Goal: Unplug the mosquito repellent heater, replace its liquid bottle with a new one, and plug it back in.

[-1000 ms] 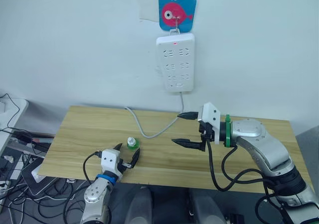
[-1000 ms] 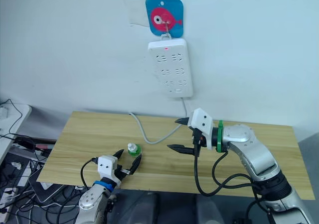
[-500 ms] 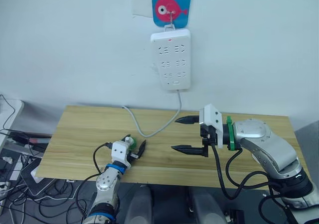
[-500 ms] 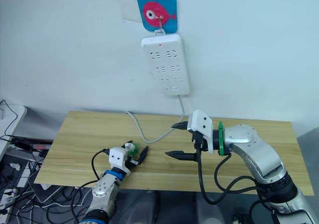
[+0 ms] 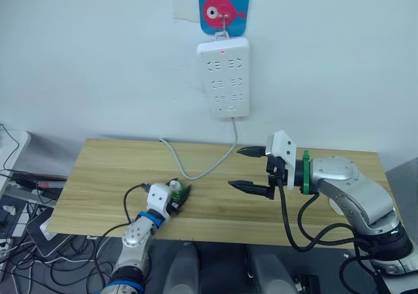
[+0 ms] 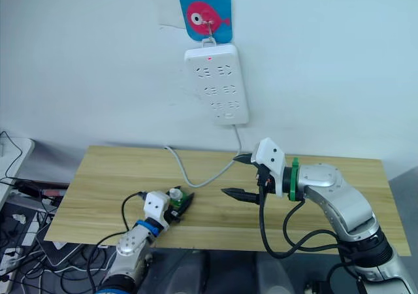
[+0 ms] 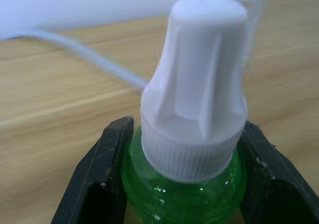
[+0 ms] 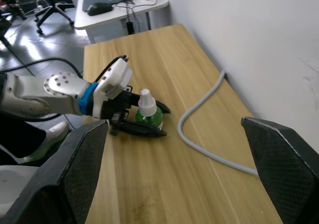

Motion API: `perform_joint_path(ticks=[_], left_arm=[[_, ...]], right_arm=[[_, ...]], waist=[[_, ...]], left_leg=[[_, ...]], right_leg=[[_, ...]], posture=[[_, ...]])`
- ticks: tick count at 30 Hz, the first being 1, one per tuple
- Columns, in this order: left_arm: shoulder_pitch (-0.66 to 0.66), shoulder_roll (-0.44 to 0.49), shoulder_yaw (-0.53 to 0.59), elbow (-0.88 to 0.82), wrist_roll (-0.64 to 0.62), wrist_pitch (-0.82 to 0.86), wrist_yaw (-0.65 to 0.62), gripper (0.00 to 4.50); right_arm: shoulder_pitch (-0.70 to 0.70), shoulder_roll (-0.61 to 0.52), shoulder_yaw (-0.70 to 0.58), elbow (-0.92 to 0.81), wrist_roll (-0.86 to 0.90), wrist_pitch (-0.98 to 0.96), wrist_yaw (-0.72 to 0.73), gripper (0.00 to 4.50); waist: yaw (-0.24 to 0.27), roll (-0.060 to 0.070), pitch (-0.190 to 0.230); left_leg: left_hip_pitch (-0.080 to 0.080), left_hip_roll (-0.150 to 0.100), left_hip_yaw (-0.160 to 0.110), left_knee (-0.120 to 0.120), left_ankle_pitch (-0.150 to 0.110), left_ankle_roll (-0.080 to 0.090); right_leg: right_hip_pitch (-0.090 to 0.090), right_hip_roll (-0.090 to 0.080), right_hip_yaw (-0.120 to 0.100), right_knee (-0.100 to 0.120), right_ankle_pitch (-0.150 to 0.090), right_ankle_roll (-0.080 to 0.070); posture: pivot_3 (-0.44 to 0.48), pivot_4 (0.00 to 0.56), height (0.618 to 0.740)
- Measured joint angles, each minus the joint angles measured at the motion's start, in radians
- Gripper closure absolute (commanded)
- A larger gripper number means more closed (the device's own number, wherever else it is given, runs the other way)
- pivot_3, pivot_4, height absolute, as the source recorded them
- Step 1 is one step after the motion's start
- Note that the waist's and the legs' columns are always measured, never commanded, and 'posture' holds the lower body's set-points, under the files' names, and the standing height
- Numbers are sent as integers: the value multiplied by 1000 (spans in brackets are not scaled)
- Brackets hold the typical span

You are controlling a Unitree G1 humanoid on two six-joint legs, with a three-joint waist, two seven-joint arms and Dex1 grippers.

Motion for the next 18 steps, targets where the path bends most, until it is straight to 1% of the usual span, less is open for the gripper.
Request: perform_joint_path(ticks=[4, 7, 10, 12, 15, 18], left_arm=[[-98, 129, -97, -266, -57, 214, -229, 2217], [-191, 156, -163, -340, -87, 347, -354, 2217], [-289, 146, -220, -346, -95, 408, -440, 2217], [-369, 134, -260, -311, -94, 425, -509, 2217], [-448, 104, -285, -241, -94, 417, -584, 2217], [-508, 68, -301, -155, -88, 372, -635, 2217]], right_arm=[[62, 3, -7, -26, -2, -1, -39, 0], [98, 15, -6, -68, -5, 0, -81, 0], [122, 28, -3, -104, -13, 0, -120, 0], [130, 51, -3, -110, -27, 5, -156, 0], [128, 84, -3, -116, -29, 27, -201, 0], [120, 133, -2, -116, -29, 56, -251, 0]], waist=[[-1, 0, 0], [-5, 0, -1], [-7, 0, -2], [-8, 0, -2], [-16, -1, -3], [-28, -1, -3]], left_leg=[[-1, 0, -1, 0, 0, -1], [-1, -1, 0, 0, 0, -1], [-1, -2, 0, 0, 1, -1], [-1, -2, 0, 0, 2, -3], [-2, -2, 0, 0, 3, -5], [-3, -2, 0, 1, 3, -5]], right_leg=[[0, 0, -1, -1, 0, 0], [0, 0, -1, -1, 0, 0], [-1, 0, -1, -1, 0, 0], [-1, 1, -1, -1, 0, 0], [-2, 1, -1, -1, 0, 0], [-2, 1, -1, -1, 0, 0]], posture=[[44, 243, 740], [21, 224, 740], [-18, 208, 740], [-50, 199, 740], [-81, 193, 740], [-101, 187, 740]])
